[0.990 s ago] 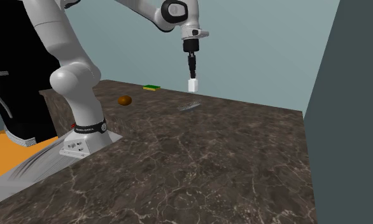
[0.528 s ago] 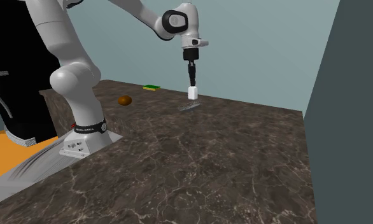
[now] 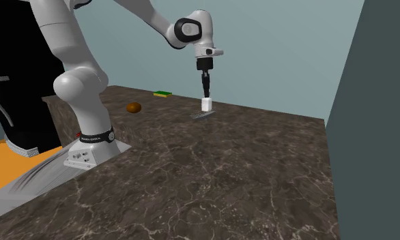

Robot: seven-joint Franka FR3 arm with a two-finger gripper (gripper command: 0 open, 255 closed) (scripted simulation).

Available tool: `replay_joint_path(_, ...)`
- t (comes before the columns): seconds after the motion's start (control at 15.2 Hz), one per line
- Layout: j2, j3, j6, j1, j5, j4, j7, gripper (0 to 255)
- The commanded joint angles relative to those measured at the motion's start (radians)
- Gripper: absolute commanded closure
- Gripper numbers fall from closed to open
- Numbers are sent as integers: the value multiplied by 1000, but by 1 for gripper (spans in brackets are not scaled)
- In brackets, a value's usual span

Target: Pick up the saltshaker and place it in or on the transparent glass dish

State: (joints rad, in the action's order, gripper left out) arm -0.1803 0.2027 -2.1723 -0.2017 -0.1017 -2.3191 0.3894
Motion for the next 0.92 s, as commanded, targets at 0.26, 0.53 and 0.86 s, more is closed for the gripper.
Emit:
replay_joint_path(0.26, 0, 0, -1, 0, 0, 0, 0, 0)
replay_joint_path(0.53, 0, 0, -1, 0, 0, 0, 0, 0)
replay_joint_path(0.86, -51, 2, 129, -8, 19, 79, -12, 0)
